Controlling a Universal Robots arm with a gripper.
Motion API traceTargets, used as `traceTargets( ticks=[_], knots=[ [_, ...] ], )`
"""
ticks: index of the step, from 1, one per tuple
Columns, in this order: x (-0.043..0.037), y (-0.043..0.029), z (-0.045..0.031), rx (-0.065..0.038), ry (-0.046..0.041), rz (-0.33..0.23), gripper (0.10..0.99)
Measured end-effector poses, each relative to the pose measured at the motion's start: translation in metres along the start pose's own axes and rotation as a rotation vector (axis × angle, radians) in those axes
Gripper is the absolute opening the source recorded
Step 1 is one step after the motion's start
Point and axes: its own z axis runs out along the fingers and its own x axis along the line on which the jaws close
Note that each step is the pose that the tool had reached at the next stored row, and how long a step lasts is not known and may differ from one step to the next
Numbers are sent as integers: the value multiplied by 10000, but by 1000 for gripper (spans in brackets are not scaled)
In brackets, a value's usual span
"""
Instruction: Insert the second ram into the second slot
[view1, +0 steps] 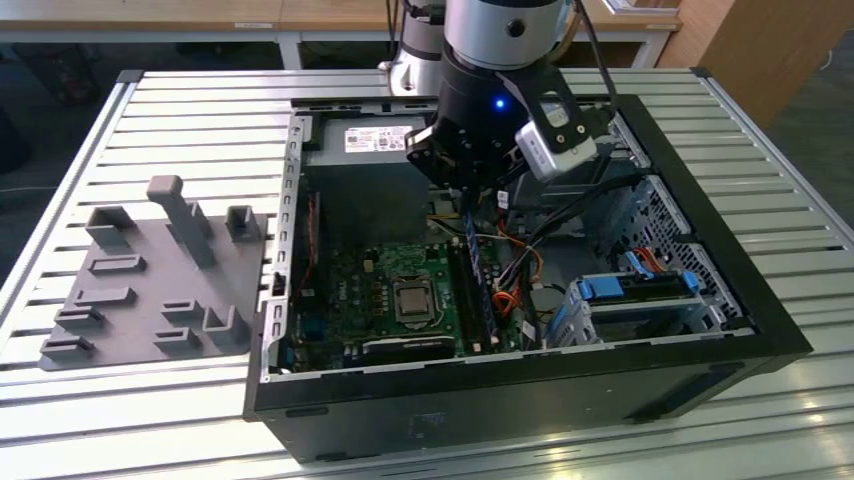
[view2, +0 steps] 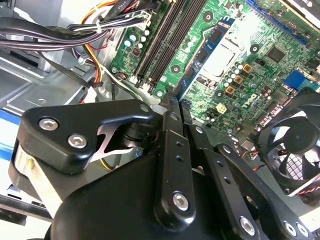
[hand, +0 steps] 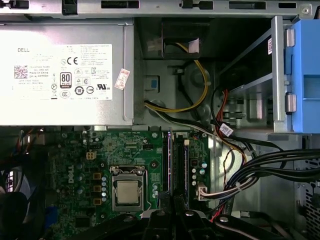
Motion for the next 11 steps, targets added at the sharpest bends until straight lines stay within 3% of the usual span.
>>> traceTargets(
  ticks=[11],
  knots=[
    [0,-1,23,2,1,0,133]
  ],
)
